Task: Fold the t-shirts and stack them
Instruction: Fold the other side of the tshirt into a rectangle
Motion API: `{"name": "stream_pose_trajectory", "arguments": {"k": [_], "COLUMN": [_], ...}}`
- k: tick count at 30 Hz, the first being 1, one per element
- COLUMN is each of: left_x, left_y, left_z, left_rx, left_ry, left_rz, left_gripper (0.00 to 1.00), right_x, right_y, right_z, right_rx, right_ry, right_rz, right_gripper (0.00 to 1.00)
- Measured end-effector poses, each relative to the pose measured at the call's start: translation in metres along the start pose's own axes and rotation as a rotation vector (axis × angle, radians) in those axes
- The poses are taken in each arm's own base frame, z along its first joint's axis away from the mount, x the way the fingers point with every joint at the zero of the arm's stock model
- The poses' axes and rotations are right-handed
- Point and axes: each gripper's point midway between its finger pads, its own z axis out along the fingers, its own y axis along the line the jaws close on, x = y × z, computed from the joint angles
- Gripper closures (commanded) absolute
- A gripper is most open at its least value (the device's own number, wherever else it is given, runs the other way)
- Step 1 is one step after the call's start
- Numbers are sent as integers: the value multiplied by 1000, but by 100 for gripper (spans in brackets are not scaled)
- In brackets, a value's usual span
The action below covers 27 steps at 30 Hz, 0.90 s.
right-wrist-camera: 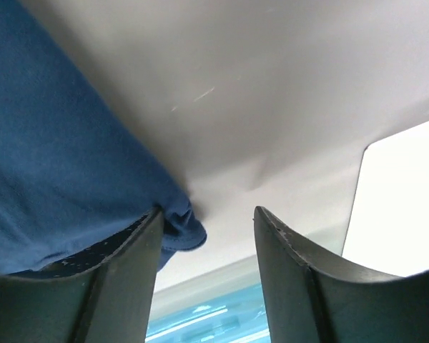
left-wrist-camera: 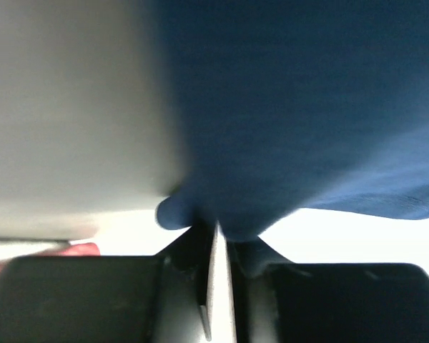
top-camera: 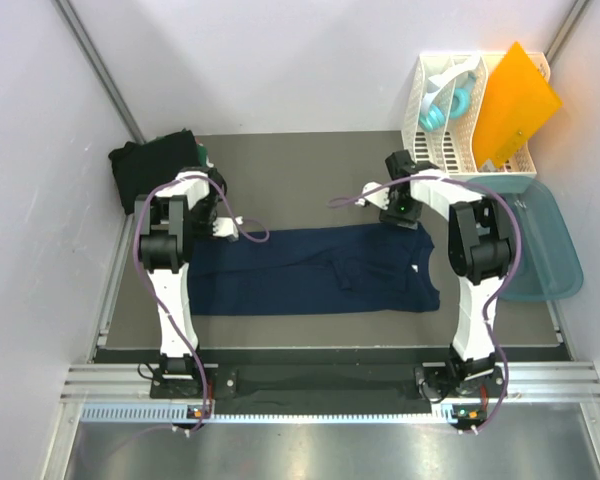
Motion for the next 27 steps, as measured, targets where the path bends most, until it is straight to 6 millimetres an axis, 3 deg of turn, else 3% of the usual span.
{"name": "stream_pose_trajectory", "arguments": {"k": [6, 13, 14, 15, 18, 23, 27], "left_x": [2, 14, 18, 21, 30, 37, 34], "left_y": [17, 37, 39, 40, 44, 52, 65], "left_z": [-4, -24, -31, -37, -57, -77, -81], "left_rx": [-83, -203, -225, -243, -301, -385, -449], "left_ry": [-10, -20, -21, -22, -25, -59, -100], "left_rz": [-85, -159, -171, -178, -208, -298, -410], "left_gripper": [74, 68, 42, 30, 14, 11, 10], "right_x": [10, 17, 18, 18, 16, -11, -55], "right_y": [8, -10, -13, -14, -10, 29, 104], "right_z": [-14, -76, -88, -97, -124, -147, -142], "right_rx": [-10, 105, 129, 145, 166, 110, -13], "right_ry": [23, -5, -15, -24, -61, -153, -239], "right_rz": [-2, 3, 3, 2, -10, -99, -258], "right_gripper": [42, 40, 42, 43, 44, 50, 54]}}
